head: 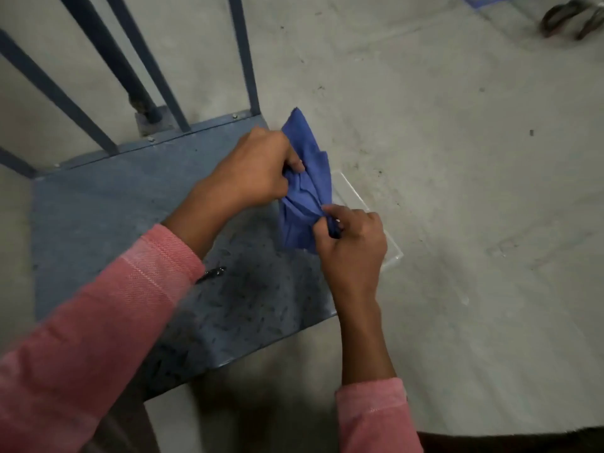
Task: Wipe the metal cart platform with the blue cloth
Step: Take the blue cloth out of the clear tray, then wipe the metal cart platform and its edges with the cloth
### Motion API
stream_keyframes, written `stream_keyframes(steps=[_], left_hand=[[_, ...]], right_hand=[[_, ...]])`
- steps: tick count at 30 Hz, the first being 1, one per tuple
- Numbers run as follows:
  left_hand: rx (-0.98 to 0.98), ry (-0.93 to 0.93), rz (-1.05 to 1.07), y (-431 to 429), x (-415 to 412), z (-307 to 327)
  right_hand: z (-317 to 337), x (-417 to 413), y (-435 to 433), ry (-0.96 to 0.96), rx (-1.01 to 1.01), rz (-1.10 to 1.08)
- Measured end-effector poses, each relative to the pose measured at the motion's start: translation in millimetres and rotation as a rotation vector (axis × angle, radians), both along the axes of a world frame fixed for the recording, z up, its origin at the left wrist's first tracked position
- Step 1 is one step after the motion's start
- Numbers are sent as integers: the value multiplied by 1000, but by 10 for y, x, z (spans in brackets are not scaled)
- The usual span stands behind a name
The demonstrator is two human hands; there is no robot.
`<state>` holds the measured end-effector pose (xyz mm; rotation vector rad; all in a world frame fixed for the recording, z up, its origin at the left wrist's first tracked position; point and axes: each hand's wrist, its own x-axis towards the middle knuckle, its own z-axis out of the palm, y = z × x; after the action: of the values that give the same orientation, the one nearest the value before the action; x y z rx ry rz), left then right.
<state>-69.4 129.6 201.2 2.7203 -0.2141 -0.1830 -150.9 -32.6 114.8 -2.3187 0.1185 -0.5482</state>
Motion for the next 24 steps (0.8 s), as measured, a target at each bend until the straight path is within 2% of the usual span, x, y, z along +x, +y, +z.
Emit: stream_keyframes(steps=[3, 6, 8, 11, 13, 16, 21, 24], left_hand=[[44, 79, -19, 267, -195, -251], [117, 274, -49, 455, -473, -770], [182, 315, 48, 531, -679, -1066], [183, 156, 223, 552, -962, -1277], [173, 76, 269, 575, -1087, -1358], [159, 40, 355, 671, -1139, -1473], [131, -24, 427, 754, -1078, -1641], [114, -75, 461, 760, -1050, -1823]], right_hand=[[-148, -206, 190, 116, -28, 90], [-382, -371, 296, 363, -178, 245], [-429, -446, 326, 352, -177, 269], [-356, -425, 408, 195, -122, 226], [-369, -306, 521, 164, -126, 243], [-503, -53, 727, 196, -145, 291], [-891, 158, 874, 446, -319, 296], [-1054, 126, 836, 370, -440, 265]])
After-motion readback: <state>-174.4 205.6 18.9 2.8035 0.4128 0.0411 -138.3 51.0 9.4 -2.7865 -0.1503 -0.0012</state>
